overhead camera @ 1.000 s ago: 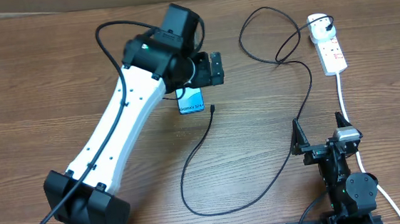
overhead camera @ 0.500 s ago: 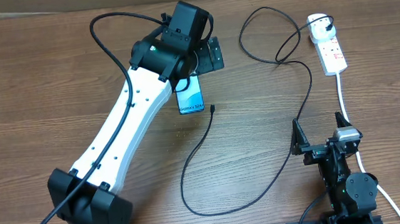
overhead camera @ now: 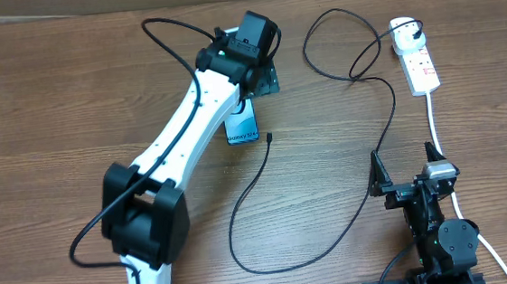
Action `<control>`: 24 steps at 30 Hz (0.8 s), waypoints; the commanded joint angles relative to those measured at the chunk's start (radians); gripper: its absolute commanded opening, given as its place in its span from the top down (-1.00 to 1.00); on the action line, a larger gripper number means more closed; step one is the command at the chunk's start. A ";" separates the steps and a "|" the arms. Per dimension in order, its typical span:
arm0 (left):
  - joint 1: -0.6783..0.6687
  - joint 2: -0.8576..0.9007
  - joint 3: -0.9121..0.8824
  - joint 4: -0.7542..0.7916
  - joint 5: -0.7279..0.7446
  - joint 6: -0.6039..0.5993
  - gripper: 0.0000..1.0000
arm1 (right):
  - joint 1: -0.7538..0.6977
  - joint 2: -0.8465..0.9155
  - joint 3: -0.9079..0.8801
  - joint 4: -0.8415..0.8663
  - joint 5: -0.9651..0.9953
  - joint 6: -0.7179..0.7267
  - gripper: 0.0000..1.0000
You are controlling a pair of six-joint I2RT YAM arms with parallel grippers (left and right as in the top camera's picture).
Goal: Plug charger to phone and switch on socket
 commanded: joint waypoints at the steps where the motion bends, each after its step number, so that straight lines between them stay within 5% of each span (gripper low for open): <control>1: 0.000 0.056 0.021 -0.008 -0.036 -0.013 -1.00 | -0.002 -0.010 -0.011 0.006 -0.002 -0.001 -1.00; 24: 0.001 0.143 0.021 -0.030 -0.035 -0.013 -0.99 | -0.002 -0.010 -0.011 0.006 -0.002 -0.001 -1.00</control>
